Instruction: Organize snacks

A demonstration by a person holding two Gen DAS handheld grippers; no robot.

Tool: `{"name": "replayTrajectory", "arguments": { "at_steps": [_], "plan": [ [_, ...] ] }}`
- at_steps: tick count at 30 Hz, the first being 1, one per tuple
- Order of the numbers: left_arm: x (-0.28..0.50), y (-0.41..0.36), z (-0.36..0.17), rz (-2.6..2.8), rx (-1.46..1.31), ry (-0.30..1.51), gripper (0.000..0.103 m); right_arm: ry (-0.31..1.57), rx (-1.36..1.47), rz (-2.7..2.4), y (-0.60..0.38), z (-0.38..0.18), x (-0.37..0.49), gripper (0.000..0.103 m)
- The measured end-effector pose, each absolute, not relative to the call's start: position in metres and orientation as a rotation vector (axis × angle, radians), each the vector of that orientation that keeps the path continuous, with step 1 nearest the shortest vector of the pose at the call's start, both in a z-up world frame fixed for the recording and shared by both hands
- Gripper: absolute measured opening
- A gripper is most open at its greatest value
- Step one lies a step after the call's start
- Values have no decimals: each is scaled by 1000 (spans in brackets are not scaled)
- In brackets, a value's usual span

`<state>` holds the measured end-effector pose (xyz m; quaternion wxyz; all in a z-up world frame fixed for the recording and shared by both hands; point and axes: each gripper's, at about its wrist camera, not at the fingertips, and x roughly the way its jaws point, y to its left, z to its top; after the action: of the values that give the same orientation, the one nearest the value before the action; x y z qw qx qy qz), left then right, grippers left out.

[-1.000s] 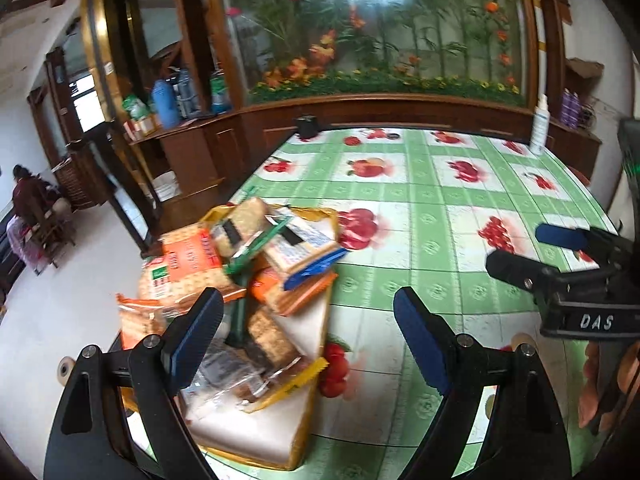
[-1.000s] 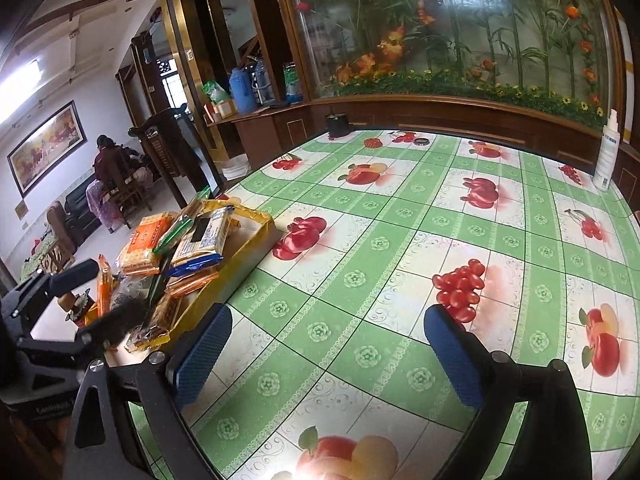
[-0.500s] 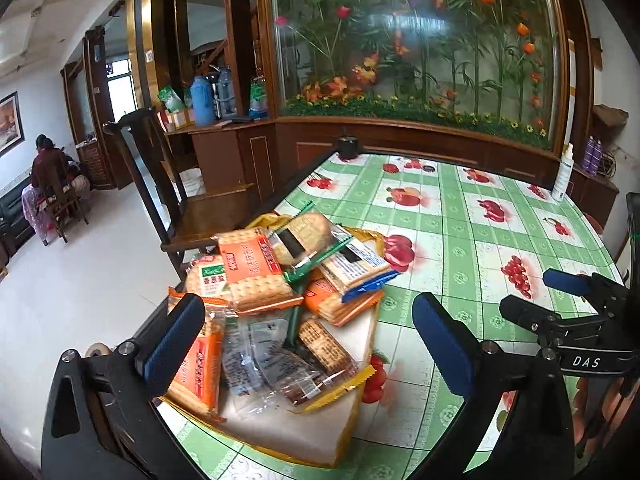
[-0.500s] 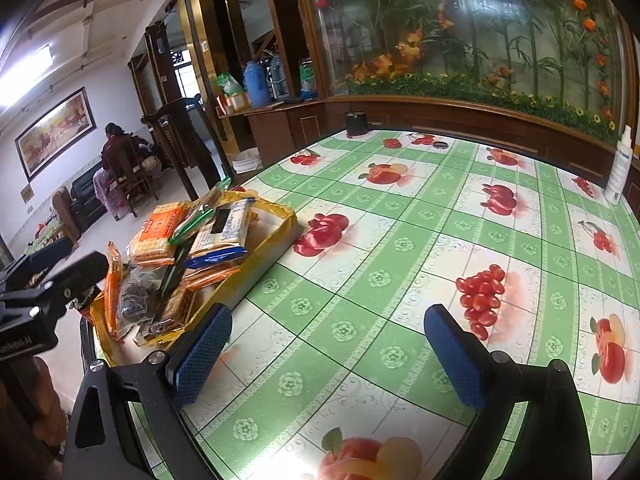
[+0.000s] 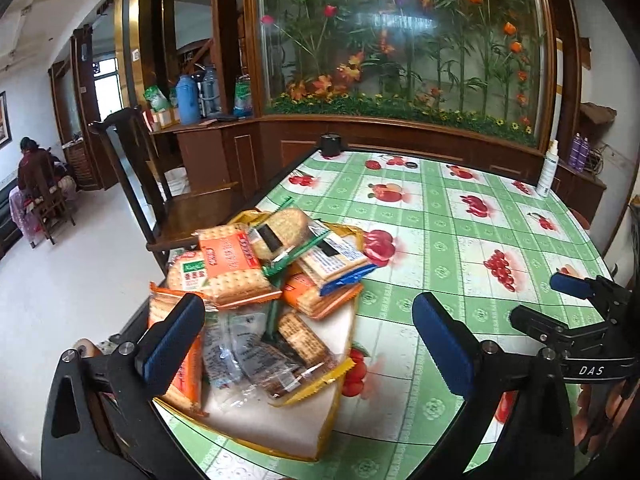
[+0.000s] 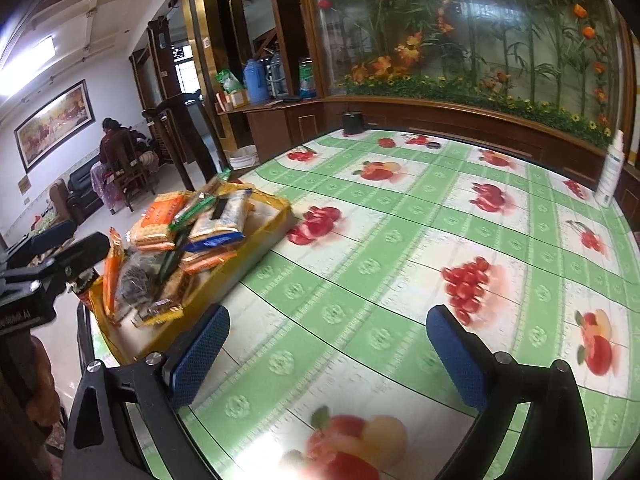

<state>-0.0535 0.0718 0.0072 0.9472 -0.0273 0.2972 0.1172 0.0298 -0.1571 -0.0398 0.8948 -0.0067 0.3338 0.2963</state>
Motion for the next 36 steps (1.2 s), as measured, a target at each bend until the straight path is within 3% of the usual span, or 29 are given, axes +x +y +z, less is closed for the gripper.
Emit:
{"name": "replayTrajectory", "arguments": {
  "at_steps": [12, 36],
  "plan": [
    [-52, 72, 0, 168, -132, 628, 103, 730, 10, 485, -222, -56, 18, 101],
    [-61, 99, 1, 190, -225, 617, 103, 765, -57, 474, -223, -72, 9, 101]
  ]
}}
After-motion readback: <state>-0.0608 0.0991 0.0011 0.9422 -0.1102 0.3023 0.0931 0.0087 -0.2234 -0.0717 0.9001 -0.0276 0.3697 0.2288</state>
